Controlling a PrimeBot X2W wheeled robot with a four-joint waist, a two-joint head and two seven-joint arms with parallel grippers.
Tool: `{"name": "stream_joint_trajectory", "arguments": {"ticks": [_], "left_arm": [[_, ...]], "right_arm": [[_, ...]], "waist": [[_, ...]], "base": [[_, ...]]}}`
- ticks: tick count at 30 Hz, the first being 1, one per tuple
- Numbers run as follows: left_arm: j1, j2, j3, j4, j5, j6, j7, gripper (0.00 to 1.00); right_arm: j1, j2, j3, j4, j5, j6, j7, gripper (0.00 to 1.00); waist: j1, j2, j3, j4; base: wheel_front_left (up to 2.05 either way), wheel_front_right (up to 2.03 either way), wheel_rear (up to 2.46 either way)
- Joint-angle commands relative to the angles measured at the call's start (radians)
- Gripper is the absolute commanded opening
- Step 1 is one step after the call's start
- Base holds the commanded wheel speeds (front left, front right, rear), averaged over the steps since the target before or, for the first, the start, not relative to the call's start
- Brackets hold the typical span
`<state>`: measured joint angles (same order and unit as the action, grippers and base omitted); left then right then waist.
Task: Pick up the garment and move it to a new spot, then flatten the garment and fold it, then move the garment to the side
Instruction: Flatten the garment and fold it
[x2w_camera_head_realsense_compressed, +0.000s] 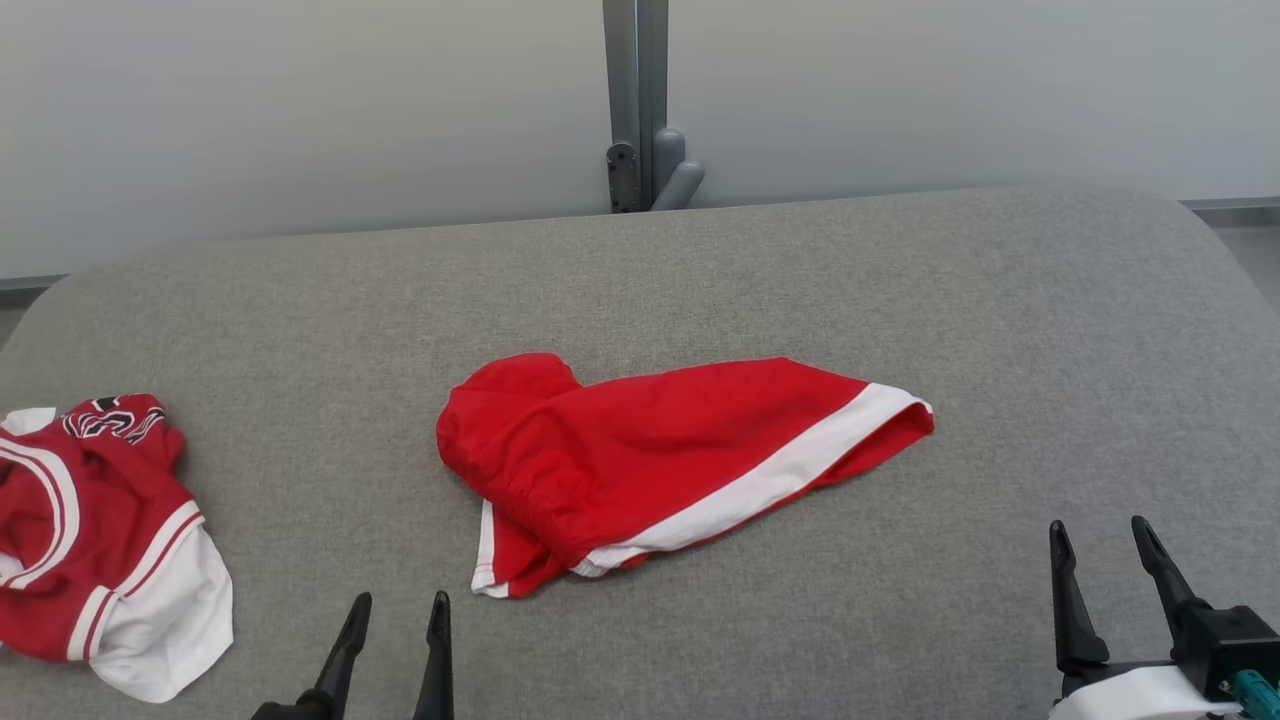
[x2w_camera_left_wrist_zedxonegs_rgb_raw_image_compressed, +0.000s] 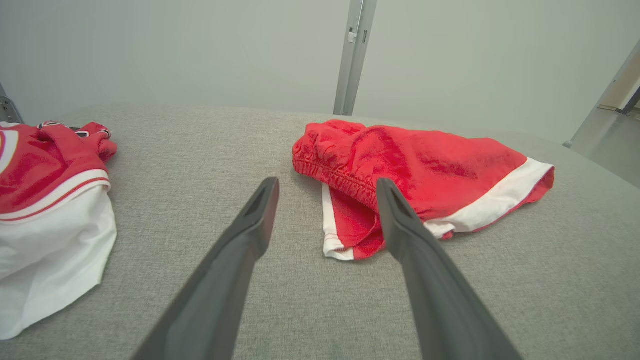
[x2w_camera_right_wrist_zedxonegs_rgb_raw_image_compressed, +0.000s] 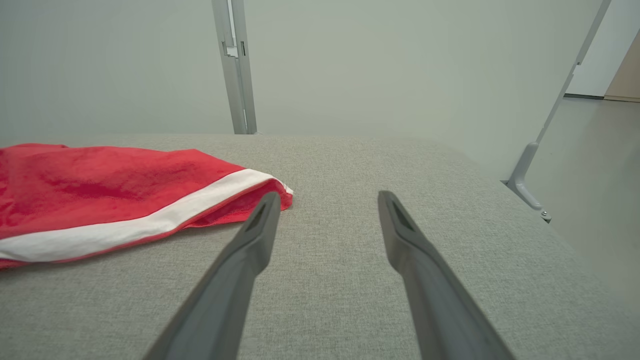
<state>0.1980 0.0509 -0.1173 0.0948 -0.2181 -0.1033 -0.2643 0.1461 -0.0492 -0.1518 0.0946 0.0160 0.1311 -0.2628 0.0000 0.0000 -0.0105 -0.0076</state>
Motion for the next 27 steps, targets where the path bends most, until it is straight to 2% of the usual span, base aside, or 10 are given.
{"name": "stream_joint_trajectory", "arguments": {"ticks": [1,4,9,14,19,24,27], "left_arm": [[-0.006,0.0,-0.004,0.001,-0.01,-0.002,0.0,1.0],[-0.016,0.0,-0.043,0.037,-0.048,-0.004,0.0,1.0],[-0.082,0.001,-0.167,0.156,-0.103,-0.012,0.0,1.0],[-0.201,0.001,-0.267,0.282,-0.201,0.021,0.042,1.0],[-0.297,0.002,-0.347,0.367,-0.321,0.066,0.084,1.0],[-0.373,0.002,-0.405,0.436,-0.381,0.097,0.076,1.0],[-0.417,0.002,-0.437,0.479,-0.412,0.114,0.061,1.0]], "right_arm": [[-0.002,-0.005,0.002,0.003,0.007,-0.001,-0.003,1.0],[-0.022,-0.015,0.022,0.01,0.014,-0.001,-0.003,1.0],[-0.09,-0.063,0.069,0.05,0.038,-0.001,-0.003,1.0],[-0.219,-0.142,0.169,0.196,0.08,-0.001,0.0,1.0],[-0.392,-0.208,0.29,0.341,0.127,-0.001,0.083,1.0],[-0.531,-0.226,0.383,0.448,0.202,-0.001,0.156,1.0],[-0.612,-0.211,0.414,0.514,0.28,-0.001,0.181,1.0]], "waist": [[0.0,0.0,0.002,-0.002],[0.0,0.0,0.011,-0.01],[0.0,0.0,0.039,-0.027],[0.0,0.0,0.091,-0.048],[0.0,0.0,0.14,-0.065],[0.0,0.0,0.174,-0.062],[0.0,0.0,0.198,-0.051]], "base": [[0.0,0.0,0.0],[0.0,0.0,0.0],[0.0,0.0,0.0],[0.0,0.0,0.0],[0.0,0.0,0.0],[0.0,0.0,0.0],[0.0,0.0,0.0]]}}
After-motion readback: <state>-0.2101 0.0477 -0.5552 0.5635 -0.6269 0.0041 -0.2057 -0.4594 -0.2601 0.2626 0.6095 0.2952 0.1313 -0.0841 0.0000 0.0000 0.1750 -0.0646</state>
